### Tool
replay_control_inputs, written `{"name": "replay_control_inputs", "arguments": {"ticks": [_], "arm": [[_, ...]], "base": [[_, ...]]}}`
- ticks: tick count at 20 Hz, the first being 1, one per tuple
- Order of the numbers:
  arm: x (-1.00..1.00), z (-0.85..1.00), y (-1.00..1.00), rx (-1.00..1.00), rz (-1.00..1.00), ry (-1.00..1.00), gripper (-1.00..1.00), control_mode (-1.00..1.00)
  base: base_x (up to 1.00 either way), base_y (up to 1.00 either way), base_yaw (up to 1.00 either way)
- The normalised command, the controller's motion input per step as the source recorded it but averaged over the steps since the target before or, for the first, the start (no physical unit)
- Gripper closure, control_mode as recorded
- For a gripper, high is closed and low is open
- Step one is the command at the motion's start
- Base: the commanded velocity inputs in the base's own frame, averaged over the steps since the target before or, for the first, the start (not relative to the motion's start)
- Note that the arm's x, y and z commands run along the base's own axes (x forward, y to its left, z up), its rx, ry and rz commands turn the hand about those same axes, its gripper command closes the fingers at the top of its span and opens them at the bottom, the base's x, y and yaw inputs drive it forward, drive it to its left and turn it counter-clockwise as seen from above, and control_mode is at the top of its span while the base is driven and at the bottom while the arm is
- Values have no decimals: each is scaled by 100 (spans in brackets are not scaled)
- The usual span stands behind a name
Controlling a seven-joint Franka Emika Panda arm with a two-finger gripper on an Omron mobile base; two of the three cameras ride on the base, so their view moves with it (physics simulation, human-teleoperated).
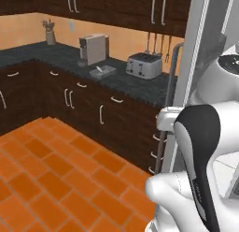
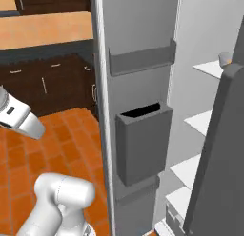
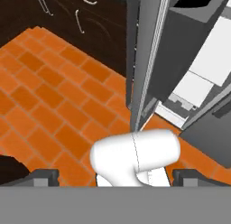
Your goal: Take the meat container that has the fish and place it on the second highest rack of the freezer. Then take the vegetable container that has the avocado and corn and place it on the highest rack of the freezer.
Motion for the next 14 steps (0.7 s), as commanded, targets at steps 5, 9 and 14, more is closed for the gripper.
{"name": "replay_control_inputs", "arguments": {"ticks": [5, 9, 14], "arm": [[0, 0, 0, 0, 0, 0, -100, 100], [0, 0, 0, 0, 0, 0, -100, 100], [0, 0, 0, 0, 0, 0, -100, 100]], "base": [[25, 39, 89], [97, 83, 25], [100, 60, -13]]}}
